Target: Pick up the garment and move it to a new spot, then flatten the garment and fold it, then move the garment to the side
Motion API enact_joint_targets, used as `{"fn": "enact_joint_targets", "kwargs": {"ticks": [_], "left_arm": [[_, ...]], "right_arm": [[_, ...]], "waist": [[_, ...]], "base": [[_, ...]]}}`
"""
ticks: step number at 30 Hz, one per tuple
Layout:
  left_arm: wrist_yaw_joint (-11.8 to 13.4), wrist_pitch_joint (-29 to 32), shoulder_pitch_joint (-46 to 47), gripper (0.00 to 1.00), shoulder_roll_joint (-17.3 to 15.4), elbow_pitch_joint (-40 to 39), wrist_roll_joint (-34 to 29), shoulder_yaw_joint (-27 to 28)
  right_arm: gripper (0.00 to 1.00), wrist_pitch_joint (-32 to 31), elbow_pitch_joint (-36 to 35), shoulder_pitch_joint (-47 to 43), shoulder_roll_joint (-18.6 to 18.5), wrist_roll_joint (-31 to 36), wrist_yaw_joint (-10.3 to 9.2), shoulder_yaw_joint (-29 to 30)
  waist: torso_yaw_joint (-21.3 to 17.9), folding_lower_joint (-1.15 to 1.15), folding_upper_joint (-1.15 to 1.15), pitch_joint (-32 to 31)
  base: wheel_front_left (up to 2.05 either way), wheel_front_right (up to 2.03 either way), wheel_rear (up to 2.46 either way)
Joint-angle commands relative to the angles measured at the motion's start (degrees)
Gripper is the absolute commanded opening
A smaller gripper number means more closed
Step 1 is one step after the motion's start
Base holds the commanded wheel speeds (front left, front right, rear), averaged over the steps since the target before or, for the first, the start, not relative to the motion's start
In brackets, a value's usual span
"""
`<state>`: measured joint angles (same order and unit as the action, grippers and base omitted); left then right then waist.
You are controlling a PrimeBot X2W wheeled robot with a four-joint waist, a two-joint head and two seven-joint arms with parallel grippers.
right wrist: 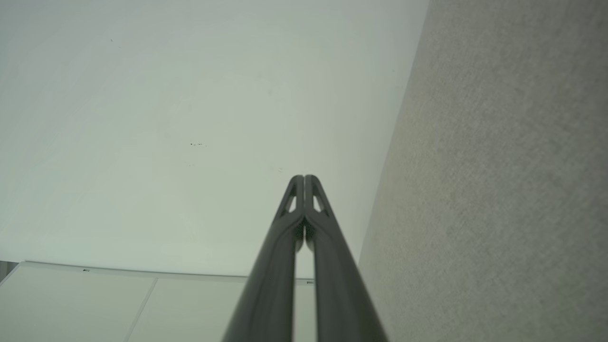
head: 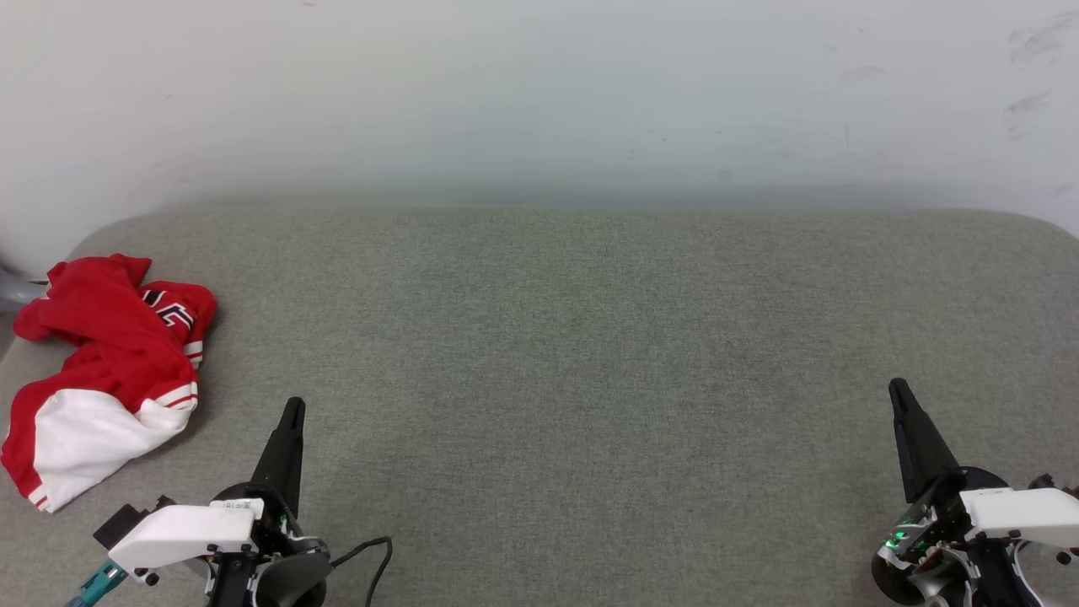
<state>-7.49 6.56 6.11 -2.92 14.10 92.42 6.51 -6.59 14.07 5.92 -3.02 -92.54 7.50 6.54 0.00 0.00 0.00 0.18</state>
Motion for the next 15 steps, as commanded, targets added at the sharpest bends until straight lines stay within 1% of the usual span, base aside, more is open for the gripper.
{"fn": "enact_joint_targets", "kwargs": {"ticks": [1, 15], "left_arm": [[-0.17, 0.11, 0.39, 0.00, 0.09, -0.01, -0.04, 0.13], [-0.17, 0.10, 0.39, 0.00, 0.09, -0.01, -0.03, 0.12]], "right_arm": [[0.00, -0.05, 0.04, 0.71, 0.27, 0.27, -0.02, -0.02], [0.00, -0.04, 0.04, 0.71, 0.27, 0.27, -0.02, -0.02]], "waist": [[0.00, 0.00, 0.00, 0.00], [0.00, 0.00, 0.00, 0.00]], "base": [[0.00, 0.00, 0.00], [0.00, 0.00, 0.00]]}}
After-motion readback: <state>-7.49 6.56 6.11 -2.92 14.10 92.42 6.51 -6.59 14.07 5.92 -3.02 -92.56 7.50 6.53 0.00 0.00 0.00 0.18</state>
